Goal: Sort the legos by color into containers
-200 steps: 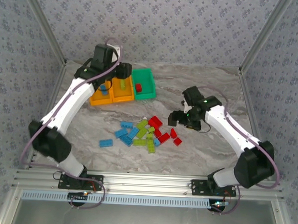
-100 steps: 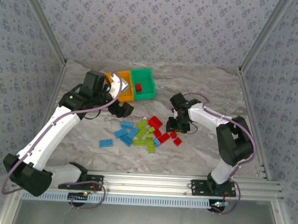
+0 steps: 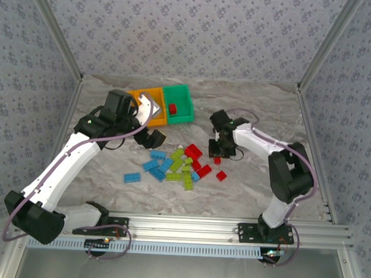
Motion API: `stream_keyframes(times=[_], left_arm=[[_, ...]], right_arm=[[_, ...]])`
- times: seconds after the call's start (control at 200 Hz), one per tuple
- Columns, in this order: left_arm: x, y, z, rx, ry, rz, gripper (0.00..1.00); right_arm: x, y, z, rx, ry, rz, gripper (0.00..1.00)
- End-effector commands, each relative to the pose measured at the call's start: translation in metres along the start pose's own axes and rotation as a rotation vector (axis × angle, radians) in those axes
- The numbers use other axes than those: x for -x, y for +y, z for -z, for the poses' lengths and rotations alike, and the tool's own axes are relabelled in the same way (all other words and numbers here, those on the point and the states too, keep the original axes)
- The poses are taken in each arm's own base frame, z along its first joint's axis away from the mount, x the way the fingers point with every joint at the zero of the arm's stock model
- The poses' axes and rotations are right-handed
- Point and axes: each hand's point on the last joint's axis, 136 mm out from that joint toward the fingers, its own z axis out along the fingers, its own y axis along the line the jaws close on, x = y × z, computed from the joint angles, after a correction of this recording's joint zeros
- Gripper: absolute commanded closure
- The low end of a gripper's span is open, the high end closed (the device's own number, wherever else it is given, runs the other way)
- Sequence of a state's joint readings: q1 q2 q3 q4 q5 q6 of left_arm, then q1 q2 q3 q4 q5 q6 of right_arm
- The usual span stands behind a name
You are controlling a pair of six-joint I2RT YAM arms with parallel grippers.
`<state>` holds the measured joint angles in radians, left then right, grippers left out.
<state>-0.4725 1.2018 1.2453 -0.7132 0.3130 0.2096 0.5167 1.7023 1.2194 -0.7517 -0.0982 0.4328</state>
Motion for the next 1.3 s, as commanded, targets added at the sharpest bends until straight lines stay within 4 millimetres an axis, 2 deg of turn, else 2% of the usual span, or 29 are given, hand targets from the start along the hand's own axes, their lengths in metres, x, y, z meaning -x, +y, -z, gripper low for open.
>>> stream_keyframes(times=[0.0, 0.095, 0.225, 0.405, 0.515, 0.635, 0.7, 0.73, 0.765, 0.8, 0.899, 1.029, 1.149, 1.194, 1.229, 1.294], left_arm=[[0.023, 0.010, 0.008, 0.069, -0.111, 0.071, 0.01], [0.027, 0.023, 0.003, 0.123, -0.143, 0.189, 0.01], [0.035, 0.028, -0.003, 0.122, -0.168, 0.306, 0.01], [0.037, 0.031, -0.002, 0.124, -0.221, 0.438, 0.01], [0.027, 0.028, 0.001, 0.130, -0.211, 0.457, 0.01], [0.014, 0.024, 0.005, 0.140, -0.197, 0.460, 0.01], [0.004, 0.023, 0.003, 0.141, -0.183, 0.463, 0.01], [0.000, 0.022, 0.002, 0.139, -0.174, 0.467, 0.01], [-0.006, 0.020, -0.001, 0.138, -0.162, 0.473, 0.01], [-0.010, 0.019, -0.002, 0.135, -0.155, 0.480, 0.01], [-0.020, 0.018, -0.005, 0.140, -0.140, 0.495, 0.01], [-0.039, 0.022, -0.006, 0.189, -0.085, 0.531, 0.01], [-0.062, 0.021, -0.009, 0.234, 0.013, 0.518, 0.01], [-0.070, 0.016, -0.013, 0.227, 0.050, 0.494, 0.01], [-0.077, 0.011, -0.018, 0.221, 0.082, 0.475, 0.01], [-0.091, 0.003, -0.028, 0.204, 0.142, 0.463, 0.01]], right_arm=[[0.050, 0.027, 0.065, 0.096, -0.224, 0.023, 0.74], [0.087, 0.059, 0.084, 0.211, -0.337, 0.017, 0.73], [0.145, 0.091, 0.088, 0.255, -0.467, 0.013, 0.76], [0.209, 0.119, 0.045, 0.207, -0.564, 0.075, 0.76], [0.232, 0.127, 0.020, 0.172, -0.543, 0.100, 0.76], [0.245, 0.134, 0.000, 0.148, -0.529, 0.135, 0.75], [0.250, 0.140, -0.004, 0.138, -0.523, 0.151, 0.68], [0.254, 0.144, -0.003, 0.135, -0.524, 0.159, 0.61], [0.251, 0.144, -0.009, 0.118, -0.490, 0.169, 0.51], [0.251, 0.144, -0.007, 0.109, -0.476, 0.177, 0.49], [0.245, 0.142, 0.002, 0.085, -0.437, 0.214, 0.49], [0.229, 0.133, 0.030, 0.068, -0.402, 0.282, 0.49], [0.190, 0.122, 0.063, 0.126, -0.328, 0.405, 0.44], [0.176, 0.112, 0.081, 0.125, -0.336, 0.424, 0.41], [0.161, 0.099, 0.086, 0.119, -0.320, 0.417, 0.37], [0.140, 0.075, 0.109, 0.119, -0.332, 0.384, 0.28]])
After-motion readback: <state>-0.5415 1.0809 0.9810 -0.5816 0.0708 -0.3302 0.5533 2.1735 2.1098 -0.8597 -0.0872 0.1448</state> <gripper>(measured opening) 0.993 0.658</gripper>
